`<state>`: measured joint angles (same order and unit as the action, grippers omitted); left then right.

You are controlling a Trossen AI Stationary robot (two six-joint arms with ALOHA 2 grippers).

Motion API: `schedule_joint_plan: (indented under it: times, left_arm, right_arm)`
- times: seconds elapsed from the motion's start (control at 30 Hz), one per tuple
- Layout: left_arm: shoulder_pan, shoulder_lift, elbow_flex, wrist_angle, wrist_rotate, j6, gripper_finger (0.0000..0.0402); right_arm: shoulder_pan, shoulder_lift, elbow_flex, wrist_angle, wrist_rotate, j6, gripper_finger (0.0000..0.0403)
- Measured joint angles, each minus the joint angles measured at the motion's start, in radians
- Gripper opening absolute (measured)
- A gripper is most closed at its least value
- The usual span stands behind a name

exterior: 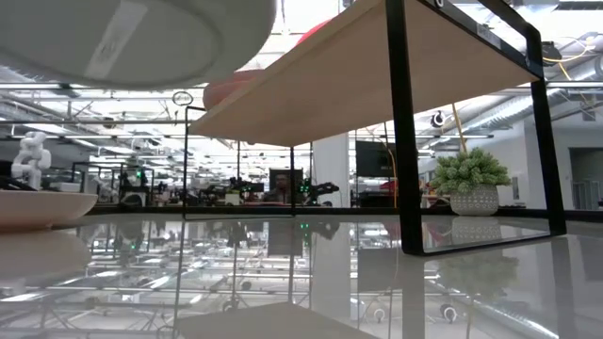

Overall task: Place and stack plates onto a shelf
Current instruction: Stack the large gray plate on top of the large pink plate on the shelf

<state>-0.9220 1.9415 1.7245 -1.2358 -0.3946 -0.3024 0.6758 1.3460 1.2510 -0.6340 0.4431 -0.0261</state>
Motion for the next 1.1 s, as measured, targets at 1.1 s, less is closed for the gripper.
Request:
schedule_joint_plan:
  times: [1.1]
  left_arm:
    - [0.27,-0.039,0.272,-0.17,-0.092,0.479,0.0005]
  right_arm:
    - [0.048,-0.125,0.0,-0.114,0.003,0.112,0.0148]
